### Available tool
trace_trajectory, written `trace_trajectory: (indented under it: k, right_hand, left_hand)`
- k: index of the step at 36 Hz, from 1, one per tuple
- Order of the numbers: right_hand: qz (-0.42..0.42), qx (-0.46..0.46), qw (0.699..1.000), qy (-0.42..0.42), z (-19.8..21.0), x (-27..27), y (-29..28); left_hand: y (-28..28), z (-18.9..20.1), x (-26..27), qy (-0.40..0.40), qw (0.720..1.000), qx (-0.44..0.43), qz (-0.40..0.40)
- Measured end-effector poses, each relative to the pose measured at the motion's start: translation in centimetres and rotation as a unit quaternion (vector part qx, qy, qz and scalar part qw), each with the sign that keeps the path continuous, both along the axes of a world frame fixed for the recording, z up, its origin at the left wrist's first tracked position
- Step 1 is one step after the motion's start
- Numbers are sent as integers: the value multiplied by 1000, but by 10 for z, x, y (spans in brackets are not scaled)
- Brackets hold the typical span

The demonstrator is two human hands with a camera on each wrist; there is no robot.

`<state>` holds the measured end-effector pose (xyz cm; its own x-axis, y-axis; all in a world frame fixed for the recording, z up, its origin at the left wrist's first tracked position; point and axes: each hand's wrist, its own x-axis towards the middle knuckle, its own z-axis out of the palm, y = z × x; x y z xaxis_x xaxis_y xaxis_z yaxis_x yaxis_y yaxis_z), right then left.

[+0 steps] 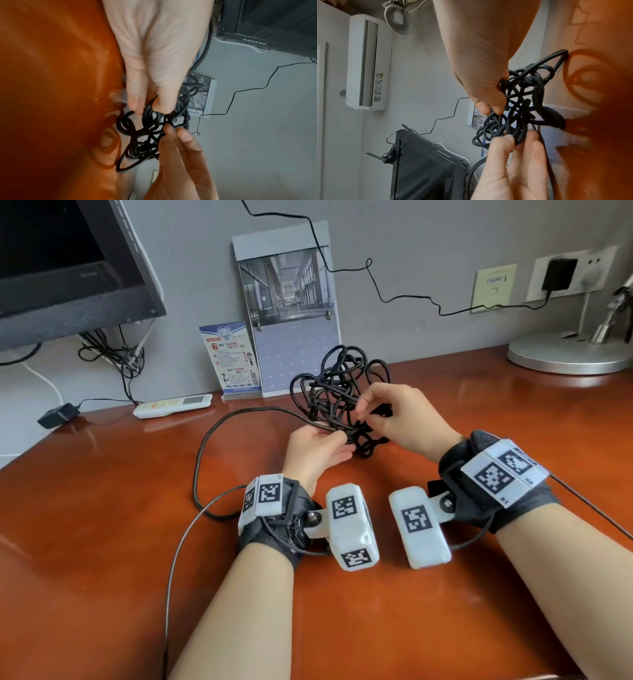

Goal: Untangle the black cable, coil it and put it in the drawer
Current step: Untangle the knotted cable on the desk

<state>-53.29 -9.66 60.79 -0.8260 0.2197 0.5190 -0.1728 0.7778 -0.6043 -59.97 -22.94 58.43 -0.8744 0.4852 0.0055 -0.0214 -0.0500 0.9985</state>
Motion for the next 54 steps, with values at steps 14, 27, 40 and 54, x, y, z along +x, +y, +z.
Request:
trace_trajectory:
  k: [14,27,40,54]
  right_hand:
    - [-4,52,999,-2,3,1,-9]
    - [-46,114,992,16,7,1,-14]
    - [-68,144,977,143,11,0,-25]
    - [-63,89,994,-7,10,1,-9]
  left_hand:
    - [-3,-3,1,15,996,89,15]
    - [-4,1,6,106,988,112,23]
    - [-5,5,7,5,980,199,-16]
    - [-9,24,7,0,999,38,-9]
